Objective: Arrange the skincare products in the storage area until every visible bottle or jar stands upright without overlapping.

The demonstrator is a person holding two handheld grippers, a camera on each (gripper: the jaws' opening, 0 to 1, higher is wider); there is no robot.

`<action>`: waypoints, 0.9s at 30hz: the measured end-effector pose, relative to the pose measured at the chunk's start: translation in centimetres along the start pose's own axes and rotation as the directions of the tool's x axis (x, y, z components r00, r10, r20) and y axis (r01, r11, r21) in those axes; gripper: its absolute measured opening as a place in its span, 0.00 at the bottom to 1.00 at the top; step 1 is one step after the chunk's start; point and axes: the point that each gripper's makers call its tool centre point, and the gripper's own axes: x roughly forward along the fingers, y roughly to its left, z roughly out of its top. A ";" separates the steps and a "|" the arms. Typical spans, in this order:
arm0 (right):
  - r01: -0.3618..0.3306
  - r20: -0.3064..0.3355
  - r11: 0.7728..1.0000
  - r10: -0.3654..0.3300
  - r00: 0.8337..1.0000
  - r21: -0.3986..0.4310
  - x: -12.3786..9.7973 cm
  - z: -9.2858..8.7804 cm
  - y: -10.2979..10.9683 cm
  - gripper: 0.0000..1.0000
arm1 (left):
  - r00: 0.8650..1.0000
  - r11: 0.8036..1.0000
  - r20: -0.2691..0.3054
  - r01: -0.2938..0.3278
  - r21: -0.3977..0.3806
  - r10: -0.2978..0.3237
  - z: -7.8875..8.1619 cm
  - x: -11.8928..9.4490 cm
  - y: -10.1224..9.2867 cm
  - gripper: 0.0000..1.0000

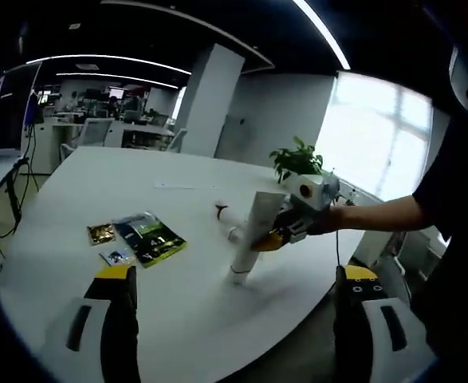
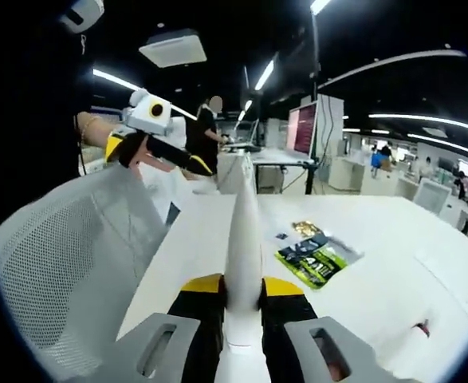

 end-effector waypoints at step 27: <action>-0.032 -0.021 0.999 0.032 0.999 0.007 0.8 0.2 -2.1 0.08 | 1.000 1.000 -0.006 -0.010 -0.003 0.010 0.3 1.1 1.7 0.95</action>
